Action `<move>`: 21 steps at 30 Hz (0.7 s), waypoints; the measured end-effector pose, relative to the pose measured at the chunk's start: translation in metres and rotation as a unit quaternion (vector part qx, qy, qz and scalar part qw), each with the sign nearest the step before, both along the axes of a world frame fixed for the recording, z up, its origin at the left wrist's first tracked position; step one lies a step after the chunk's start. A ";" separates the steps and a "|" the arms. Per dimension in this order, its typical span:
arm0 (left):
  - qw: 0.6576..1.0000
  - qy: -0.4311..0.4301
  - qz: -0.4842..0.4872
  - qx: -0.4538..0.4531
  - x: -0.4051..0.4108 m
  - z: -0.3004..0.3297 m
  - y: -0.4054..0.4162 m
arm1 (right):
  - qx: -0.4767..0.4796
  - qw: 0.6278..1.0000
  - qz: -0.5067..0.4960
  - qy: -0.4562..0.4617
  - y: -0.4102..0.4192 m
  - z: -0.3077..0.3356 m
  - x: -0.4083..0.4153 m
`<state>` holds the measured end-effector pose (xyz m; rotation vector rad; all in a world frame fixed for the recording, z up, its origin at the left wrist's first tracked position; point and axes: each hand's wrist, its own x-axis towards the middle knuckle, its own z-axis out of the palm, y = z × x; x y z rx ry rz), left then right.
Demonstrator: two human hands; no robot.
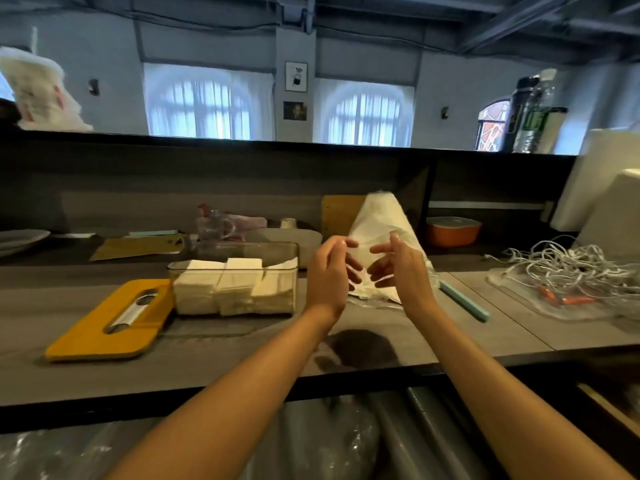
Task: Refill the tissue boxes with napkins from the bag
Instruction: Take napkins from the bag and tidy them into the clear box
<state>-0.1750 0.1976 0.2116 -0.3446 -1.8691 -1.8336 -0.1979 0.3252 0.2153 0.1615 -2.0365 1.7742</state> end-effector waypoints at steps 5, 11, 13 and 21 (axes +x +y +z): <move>0.985 -0.049 0.026 -0.163 -0.039 -0.037 0.027 | 0.094 0.992 -0.036 -0.081 0.063 -0.030 -0.023; 0.867 -0.009 0.051 -0.495 -0.081 -0.051 0.040 | 0.195 0.980 -0.018 -0.040 0.085 -0.049 -0.031; 0.823 0.005 0.038 -0.567 -0.091 -0.052 0.043 | 0.196 0.980 -0.005 -0.043 0.084 -0.049 -0.034; 0.916 -0.024 0.027 -0.399 -0.115 -0.057 0.042 | 0.213 0.971 0.026 -0.101 0.093 -0.051 -0.030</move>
